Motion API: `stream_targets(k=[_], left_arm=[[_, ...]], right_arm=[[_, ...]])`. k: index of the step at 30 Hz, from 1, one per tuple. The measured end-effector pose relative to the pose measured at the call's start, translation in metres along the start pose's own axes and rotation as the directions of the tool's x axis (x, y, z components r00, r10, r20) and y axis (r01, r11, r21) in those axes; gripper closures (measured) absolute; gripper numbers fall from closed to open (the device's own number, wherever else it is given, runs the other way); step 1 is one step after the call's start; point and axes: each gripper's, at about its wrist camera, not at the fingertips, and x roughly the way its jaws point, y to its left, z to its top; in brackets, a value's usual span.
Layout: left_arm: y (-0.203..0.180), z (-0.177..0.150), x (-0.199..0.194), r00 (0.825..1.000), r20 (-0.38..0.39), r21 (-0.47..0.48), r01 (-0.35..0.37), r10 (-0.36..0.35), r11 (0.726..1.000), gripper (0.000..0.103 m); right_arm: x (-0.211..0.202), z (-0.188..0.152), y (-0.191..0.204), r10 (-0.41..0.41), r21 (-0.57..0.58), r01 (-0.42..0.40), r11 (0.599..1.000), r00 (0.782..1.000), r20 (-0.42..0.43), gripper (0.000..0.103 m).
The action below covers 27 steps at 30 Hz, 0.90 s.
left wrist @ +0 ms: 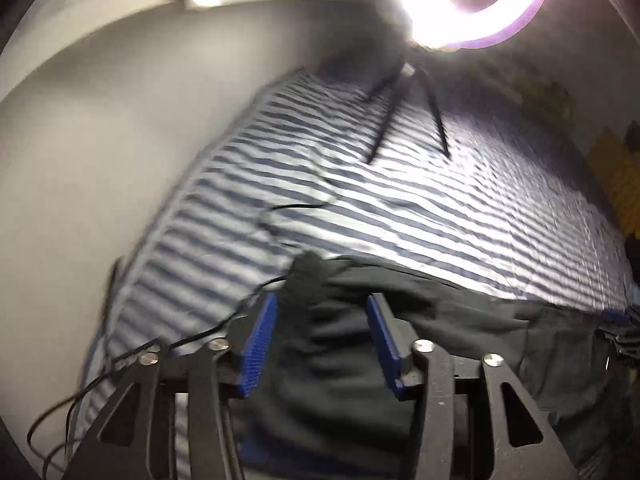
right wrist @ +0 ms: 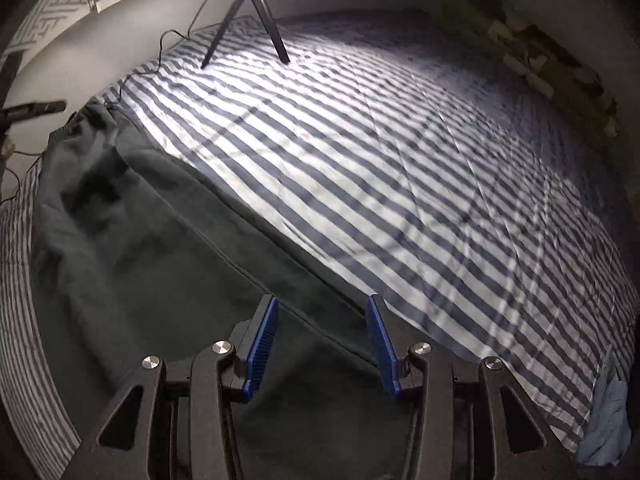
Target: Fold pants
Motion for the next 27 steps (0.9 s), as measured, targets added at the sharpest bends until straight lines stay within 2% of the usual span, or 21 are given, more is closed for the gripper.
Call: stream_targets(k=[3,8,12,13,14,15,16,17,20,22,24,25,27], left_arm=[[-0.012,0.004,0.014,1.000,-0.026,0.000,-0.009,0.009,1.000,0.049],[-0.002,-0.004,0.032,0.998,-0.064,-0.056,-0.016,0.013,0.998,0.049],[0.013,-0.011,0.039,0.997,-0.079,-0.084,-0.022,0.015,0.996,0.049],[0.014,-0.012,0.040,0.997,-0.080,-0.082,-0.025,0.018,0.996,0.049],[0.016,-0.013,0.041,0.997,-0.078,-0.082,-0.033,0.027,0.996,0.049],[0.017,-0.014,0.042,0.997,-0.077,-0.085,-0.034,0.028,0.996,0.049],[0.019,-0.015,0.042,0.997,-0.074,-0.092,-0.031,0.024,0.995,0.049],[0.021,-0.016,0.043,0.997,-0.071,-0.098,-0.032,0.025,0.995,0.049],[0.028,-0.021,0.046,0.997,-0.064,-0.112,-0.048,0.041,0.993,0.049],[0.033,-0.024,0.047,0.997,-0.068,-0.133,-0.042,0.033,0.990,0.049],[0.040,-0.024,0.046,0.998,-0.070,-0.170,-0.013,0.002,0.985,0.043],[0.041,-0.024,0.043,0.998,-0.065,-0.175,-0.012,0.000,0.985,0.043],[0.042,-0.022,0.033,0.999,-0.044,-0.161,-0.030,0.023,0.986,0.043]], right_arm=[[0.001,-0.006,0.001,0.013,-0.060,-0.013,0.998,1.000,-0.011,0.061],[0.003,0.001,0.030,0.112,-0.174,-0.108,0.979,0.994,0.017,0.061],[0.023,0.009,0.056,0.095,-0.271,-0.098,0.958,0.995,-0.024,0.062],[0.029,0.010,0.060,0.088,-0.284,-0.097,0.954,0.995,-0.046,0.064],[0.033,0.010,0.064,0.079,-0.292,-0.092,0.952,0.995,-0.057,0.075],[0.035,0.010,0.066,0.083,-0.289,-0.098,0.952,0.995,-0.062,0.089],[0.032,0.010,0.068,0.080,-0.276,-0.091,0.957,0.995,-0.052,0.098],[0.028,0.009,0.069,0.063,-0.273,-0.071,0.959,0.997,-0.038,0.101],[0.000,0.007,0.077,0.024,-0.307,-0.010,0.952,0.999,0.042,0.102],[-0.027,0.012,0.067,0.000,-0.267,0.037,0.963,0.991,0.136,0.102],[-0.038,0.022,0.049,-0.115,-0.175,0.155,0.972,0.969,0.220,0.102],[-0.036,0.027,0.039,-0.137,-0.125,0.168,0.978,0.964,0.228,0.102],[-0.021,0.032,0.032,-0.085,-0.110,0.105,0.988,0.981,0.175,0.100]])
